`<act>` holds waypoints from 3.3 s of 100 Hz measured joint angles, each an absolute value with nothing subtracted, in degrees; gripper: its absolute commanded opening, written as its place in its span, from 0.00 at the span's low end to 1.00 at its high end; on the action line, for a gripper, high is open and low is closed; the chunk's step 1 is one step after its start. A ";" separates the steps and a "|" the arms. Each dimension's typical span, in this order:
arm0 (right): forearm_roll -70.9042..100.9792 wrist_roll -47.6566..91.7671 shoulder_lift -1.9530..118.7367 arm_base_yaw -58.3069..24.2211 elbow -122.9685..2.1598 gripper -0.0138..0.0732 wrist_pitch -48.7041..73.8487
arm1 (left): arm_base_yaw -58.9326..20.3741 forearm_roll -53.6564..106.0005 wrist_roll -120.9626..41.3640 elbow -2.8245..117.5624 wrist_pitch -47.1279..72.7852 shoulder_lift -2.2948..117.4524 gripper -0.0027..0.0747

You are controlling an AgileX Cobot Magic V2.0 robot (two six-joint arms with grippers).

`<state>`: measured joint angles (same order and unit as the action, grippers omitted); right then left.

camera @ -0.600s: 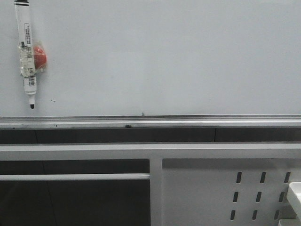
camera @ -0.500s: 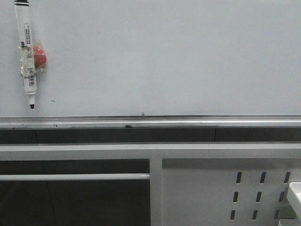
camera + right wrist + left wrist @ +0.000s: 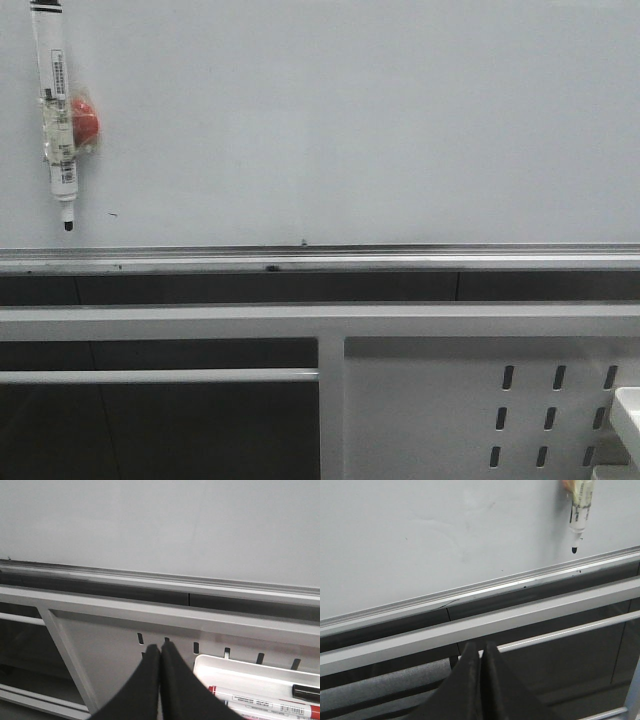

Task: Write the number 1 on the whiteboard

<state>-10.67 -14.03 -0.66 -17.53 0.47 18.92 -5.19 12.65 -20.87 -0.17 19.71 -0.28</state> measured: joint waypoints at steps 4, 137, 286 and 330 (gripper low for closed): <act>-10.67 -14.03 -0.66 -17.53 0.47 0.11 18.92 | -5.19 12.65 -20.87 -0.17 19.71 -0.28 0.01; 7.95 -14.64 -0.25 -17.53 -8.47 0.14 9.14 | -5.19 58.81 -34.51 10.39 19.07 3.44 0.01; -4.81 -5.62 24.28 -17.53 -23.60 0.48 16.00 | -35.21 49.71 -34.73 25.84 -15.65 65.80 0.56; -4.81 -5.62 24.28 -17.53 -23.60 0.47 15.91 | -35.21 49.92 -31.59 27.07 -18.03 69.06 0.15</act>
